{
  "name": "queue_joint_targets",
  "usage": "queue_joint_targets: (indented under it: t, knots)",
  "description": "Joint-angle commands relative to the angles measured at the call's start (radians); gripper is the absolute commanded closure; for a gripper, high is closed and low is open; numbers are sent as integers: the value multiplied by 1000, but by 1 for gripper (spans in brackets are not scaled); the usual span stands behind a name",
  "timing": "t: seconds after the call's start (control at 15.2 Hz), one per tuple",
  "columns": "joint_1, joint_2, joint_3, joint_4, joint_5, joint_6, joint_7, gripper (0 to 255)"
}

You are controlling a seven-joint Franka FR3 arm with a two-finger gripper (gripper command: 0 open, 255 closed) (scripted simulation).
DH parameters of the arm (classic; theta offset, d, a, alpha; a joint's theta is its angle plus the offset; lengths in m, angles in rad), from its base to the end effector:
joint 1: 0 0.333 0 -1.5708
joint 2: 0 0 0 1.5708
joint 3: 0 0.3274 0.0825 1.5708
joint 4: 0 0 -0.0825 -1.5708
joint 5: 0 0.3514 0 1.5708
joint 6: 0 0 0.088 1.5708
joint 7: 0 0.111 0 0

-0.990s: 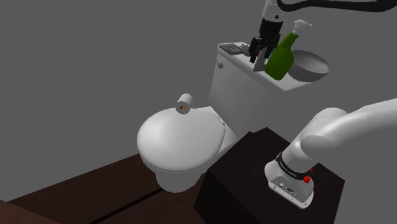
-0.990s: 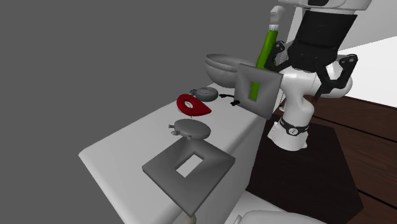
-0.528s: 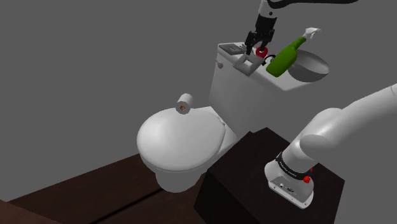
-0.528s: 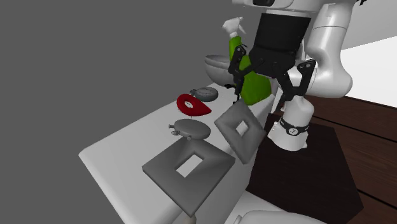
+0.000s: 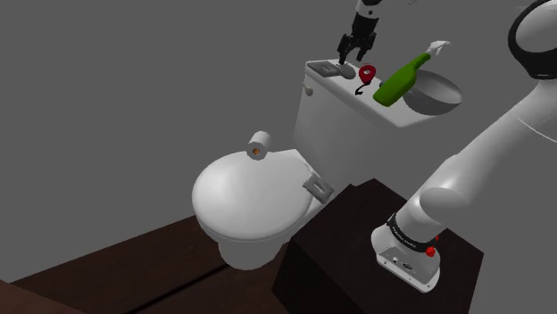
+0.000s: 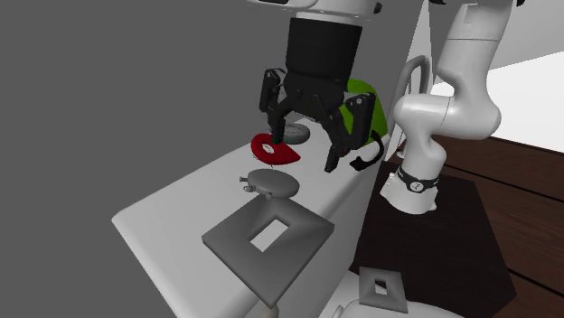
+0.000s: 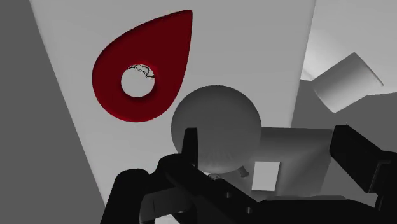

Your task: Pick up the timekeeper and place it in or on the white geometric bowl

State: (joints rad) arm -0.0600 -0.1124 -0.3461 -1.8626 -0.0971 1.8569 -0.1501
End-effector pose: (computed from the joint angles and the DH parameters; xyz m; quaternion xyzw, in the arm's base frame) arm 0.4591 -0.2152 0.5816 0.9916 -0.1161 0.0405 0.0408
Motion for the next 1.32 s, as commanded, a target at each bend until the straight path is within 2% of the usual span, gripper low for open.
queue_joint_targets:
  t: [0.0, 0.2, 0.66, 1.19, 1.25]
  knots:
    - [-9, 71, -20, 74, 32, 10, -33, 0]
    - [-28, 159, -40, 171, 78, 13, -75, 0]
    - [-32, 177, -41, 92, 85, 109, -80, 0]
    - [-32, 177, -41, 92, 85, 109, -80, 0]
    - [-32, 177, -41, 92, 85, 109, -80, 255]
